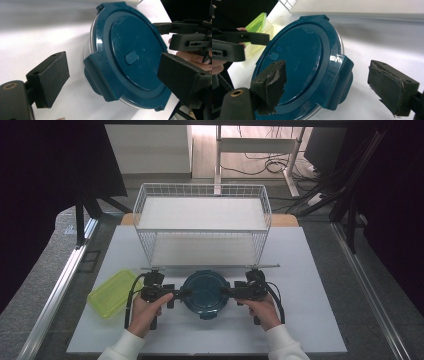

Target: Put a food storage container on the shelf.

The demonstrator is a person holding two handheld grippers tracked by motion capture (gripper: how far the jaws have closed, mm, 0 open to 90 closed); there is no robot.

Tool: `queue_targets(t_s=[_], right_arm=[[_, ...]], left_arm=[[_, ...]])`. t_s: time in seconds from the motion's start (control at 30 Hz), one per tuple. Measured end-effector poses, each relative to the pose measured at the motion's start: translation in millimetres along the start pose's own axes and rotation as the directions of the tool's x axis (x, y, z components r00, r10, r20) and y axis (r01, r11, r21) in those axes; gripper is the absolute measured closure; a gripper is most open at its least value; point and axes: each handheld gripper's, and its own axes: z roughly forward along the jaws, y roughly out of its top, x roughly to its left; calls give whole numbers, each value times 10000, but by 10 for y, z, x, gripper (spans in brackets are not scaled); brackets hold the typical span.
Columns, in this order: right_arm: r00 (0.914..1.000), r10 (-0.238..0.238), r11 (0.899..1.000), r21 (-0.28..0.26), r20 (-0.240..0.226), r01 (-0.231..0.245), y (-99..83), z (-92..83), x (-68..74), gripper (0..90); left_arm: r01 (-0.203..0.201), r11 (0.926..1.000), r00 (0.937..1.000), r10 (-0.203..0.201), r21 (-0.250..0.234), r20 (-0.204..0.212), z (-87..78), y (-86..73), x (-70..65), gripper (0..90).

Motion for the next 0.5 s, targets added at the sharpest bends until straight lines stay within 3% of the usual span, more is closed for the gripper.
queue_targets(t_s=[0.33,0.5], right_arm=[[9985,406,9990,181,-368,-399,-28,78,-30,155],[9966,591,9981,211,-566,-580,-25,80,-49,160]], left_arm=[[483,9987,9979,-489,136,435,152,-1,17,94],[497,9985,9977,-506,219,451,179,-2,24,97]])
